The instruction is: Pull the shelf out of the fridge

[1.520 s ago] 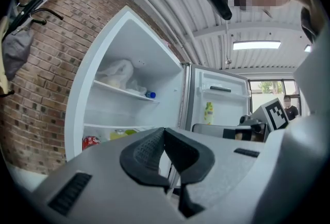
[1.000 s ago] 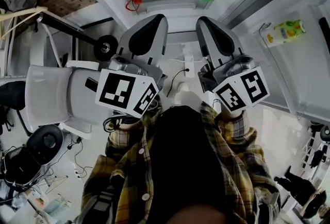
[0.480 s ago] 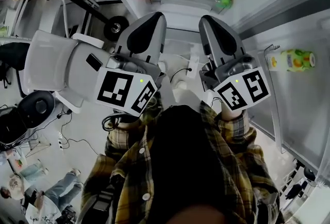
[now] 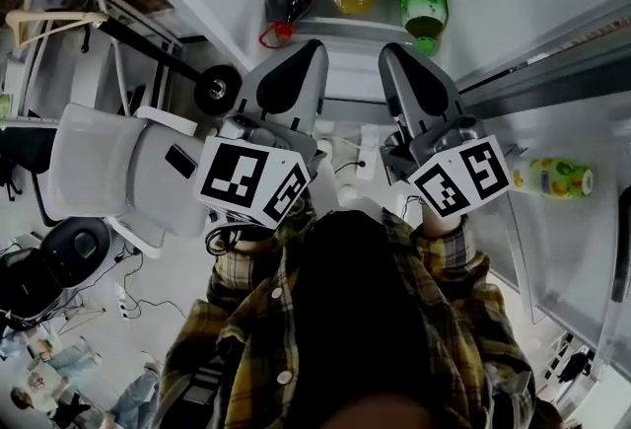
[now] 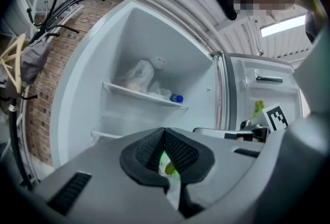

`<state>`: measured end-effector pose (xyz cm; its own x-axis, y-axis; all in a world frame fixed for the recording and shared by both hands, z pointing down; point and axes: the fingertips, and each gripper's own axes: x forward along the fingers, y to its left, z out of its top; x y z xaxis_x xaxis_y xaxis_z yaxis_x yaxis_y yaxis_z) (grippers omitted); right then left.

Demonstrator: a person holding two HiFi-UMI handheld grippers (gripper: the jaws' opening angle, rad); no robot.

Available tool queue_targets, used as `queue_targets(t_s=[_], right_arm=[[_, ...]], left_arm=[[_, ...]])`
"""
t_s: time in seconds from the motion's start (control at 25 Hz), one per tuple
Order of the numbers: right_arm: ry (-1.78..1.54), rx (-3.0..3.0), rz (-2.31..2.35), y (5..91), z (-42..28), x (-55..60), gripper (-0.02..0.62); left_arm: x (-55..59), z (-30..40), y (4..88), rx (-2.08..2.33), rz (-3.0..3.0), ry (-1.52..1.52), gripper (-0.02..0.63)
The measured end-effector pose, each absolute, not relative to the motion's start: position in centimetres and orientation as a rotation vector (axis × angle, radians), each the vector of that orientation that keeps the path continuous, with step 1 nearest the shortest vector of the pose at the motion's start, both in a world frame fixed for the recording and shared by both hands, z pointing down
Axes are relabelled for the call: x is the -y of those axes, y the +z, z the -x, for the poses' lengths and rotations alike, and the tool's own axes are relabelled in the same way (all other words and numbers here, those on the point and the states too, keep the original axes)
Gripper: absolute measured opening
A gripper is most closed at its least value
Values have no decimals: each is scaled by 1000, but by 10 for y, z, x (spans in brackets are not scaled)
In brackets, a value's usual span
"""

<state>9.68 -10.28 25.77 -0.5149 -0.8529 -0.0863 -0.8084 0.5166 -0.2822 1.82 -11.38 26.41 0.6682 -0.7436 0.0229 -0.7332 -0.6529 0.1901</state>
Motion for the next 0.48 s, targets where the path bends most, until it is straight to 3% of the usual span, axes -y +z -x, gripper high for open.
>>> queue_targets(t_s=[0.48], right_arm=[[-270,-2417,1568,261,-111,192,18]], left_arm=[[203,-36,274,1051,-2777,-25,5]])
